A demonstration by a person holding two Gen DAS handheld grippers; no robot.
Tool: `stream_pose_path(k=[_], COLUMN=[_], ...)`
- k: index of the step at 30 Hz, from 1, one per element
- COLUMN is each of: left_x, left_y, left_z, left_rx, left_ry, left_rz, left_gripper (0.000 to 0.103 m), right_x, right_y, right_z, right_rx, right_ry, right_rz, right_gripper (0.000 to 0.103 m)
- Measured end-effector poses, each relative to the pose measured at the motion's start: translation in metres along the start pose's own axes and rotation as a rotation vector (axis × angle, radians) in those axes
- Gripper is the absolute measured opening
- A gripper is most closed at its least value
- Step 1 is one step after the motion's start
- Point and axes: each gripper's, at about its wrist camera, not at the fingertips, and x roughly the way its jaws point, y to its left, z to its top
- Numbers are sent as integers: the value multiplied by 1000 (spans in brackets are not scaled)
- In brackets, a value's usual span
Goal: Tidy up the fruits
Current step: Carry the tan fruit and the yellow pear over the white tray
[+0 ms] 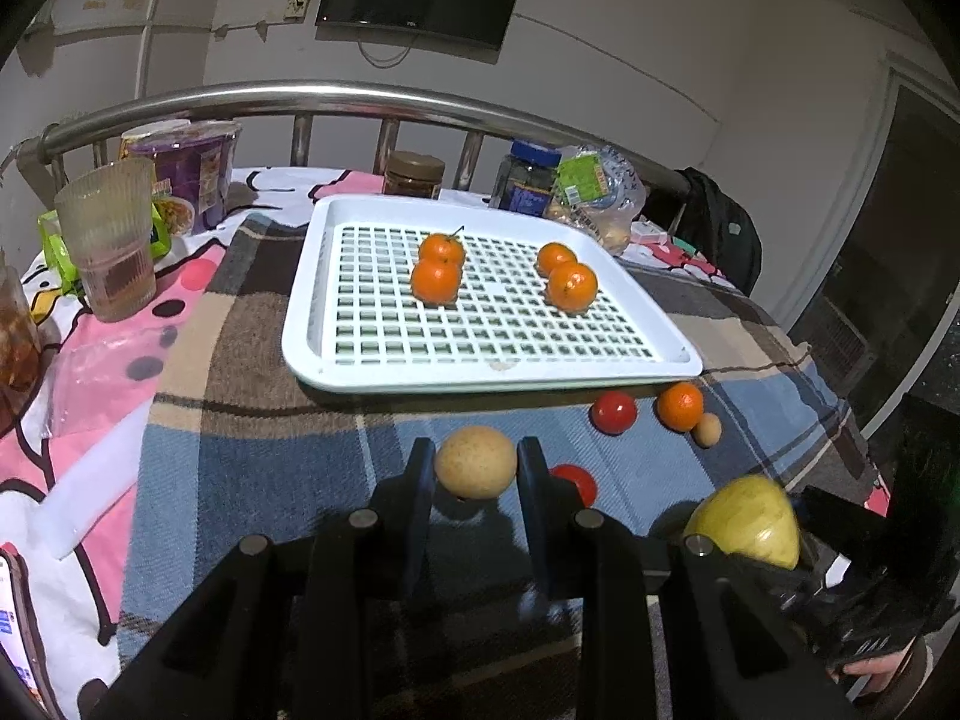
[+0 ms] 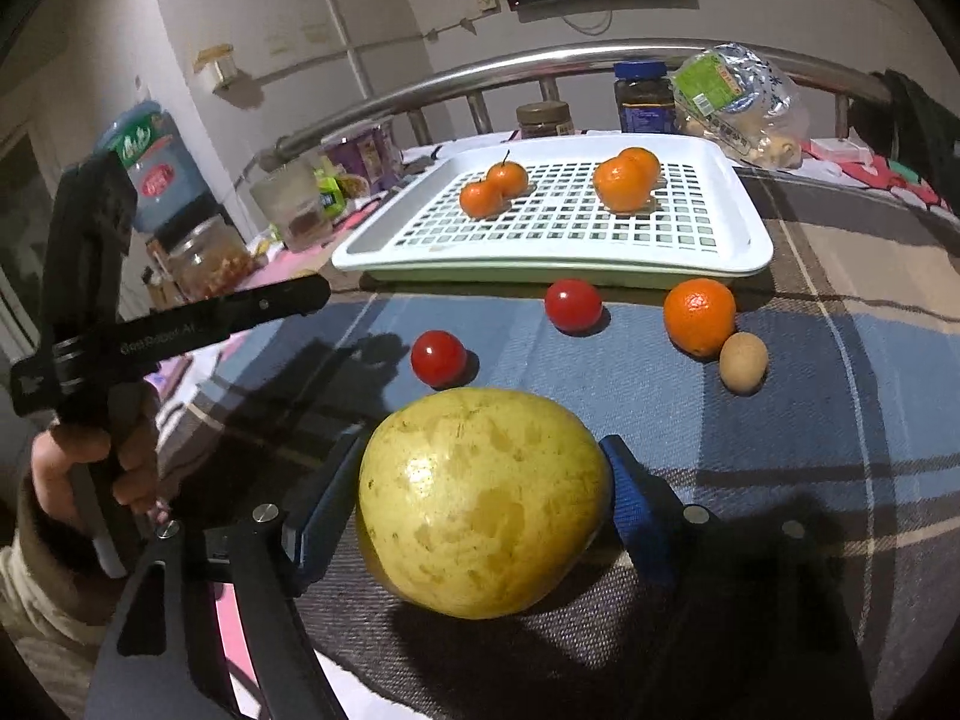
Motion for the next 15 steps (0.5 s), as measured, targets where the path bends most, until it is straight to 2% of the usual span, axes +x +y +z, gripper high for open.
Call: stream_pose_path(k=[4,10,15], left_x=[-5,-1,29], left_y=[-6,-11,-6], left_z=[17,63,90], left_rx=[31,52,28], left_ry=[-21,-40,3], left_rz=[12,-9,1], left_gripper=[30,30,30], right_x=[-20,-33,-6], right_y=[-10,-29,-44], right_z=[24,82,123], right_rx=[47,80,117], right_ry=[-54,-133,-102], right_rz=[41,45,31], right_gripper=[77,77,77])
